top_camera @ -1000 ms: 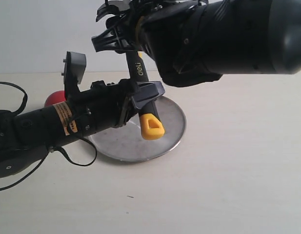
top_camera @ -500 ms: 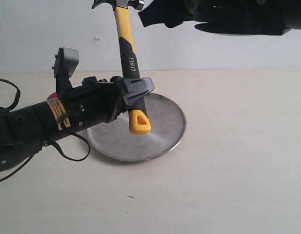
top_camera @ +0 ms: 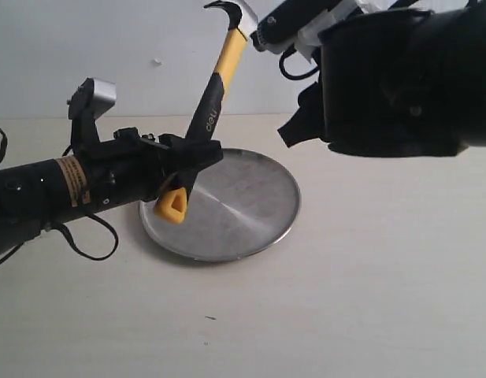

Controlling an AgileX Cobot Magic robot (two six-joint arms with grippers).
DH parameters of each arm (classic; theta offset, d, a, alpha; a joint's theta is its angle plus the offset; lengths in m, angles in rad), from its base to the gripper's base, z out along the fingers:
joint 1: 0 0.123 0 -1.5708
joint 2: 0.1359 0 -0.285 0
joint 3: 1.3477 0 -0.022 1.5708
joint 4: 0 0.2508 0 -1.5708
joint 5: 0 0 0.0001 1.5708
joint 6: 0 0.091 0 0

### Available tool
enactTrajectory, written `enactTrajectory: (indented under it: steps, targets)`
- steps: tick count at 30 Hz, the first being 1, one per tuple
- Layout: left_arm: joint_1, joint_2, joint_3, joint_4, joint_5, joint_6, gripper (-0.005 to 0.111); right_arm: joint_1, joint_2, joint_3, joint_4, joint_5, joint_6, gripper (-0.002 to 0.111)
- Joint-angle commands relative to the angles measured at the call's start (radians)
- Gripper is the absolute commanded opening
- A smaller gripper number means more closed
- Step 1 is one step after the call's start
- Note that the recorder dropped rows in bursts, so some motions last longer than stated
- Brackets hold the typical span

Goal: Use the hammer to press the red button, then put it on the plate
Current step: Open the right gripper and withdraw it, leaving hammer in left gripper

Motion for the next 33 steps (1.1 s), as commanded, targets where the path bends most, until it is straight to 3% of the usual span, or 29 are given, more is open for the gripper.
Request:
enactTrajectory:
  steps: [1, 5, 15, 19, 20, 21, 22, 27, 33]
  targets:
    - [0.024, -0.094, -0.002, -0.013, 0.045, 0.062, 0.000, 0.001, -0.006, 0.058, -0.056, 0.030, 0.076, 0.063]
    - [0.038, -0.198, 0.028, -0.017, 0.124, 0.094, 0.000, -0.001, -0.006, 0.126, -0.127, 0.030, 0.174, 0.063]
    - [0.038, -0.429, 0.039, 0.005, 0.553, 0.174, 0.000, -0.001, -0.006, 0.170, -0.104, 0.040, 0.201, 0.061]
    - [0.038, -0.577, 0.093, -0.002, 0.675, 0.204, 0.000, -0.001, -0.008, 0.281, -0.217, 0.038, 0.365, 0.038]
    - [0.038, -0.620, 0.118, -0.002, 0.690, 0.208, 0.000, -0.001, -0.017, 0.324, -0.257, 0.019, 0.434, 0.026]
    - [0.038, -0.643, 0.132, -0.002, 0.700, 0.208, 0.000, -0.001, -0.030, 0.343, -0.266, -0.009, 0.440, 0.018]
    - [0.038, -0.683, 0.158, -0.002, 0.721, 0.208, 0.000, -0.001, -0.056, 0.367, -0.266, -0.085, 0.436, 0.002]
    - [0.038, -0.794, 0.234, -0.002, 0.823, 0.226, 0.000, -0.001, -0.189, 0.430, -0.264, -0.517, 0.257, 0.000]
    - [0.038, -0.845, 0.256, -0.002, 0.858, 0.220, 0.000, -0.001, -0.314, 0.439, -0.222, -0.859, 0.019, 0.000]
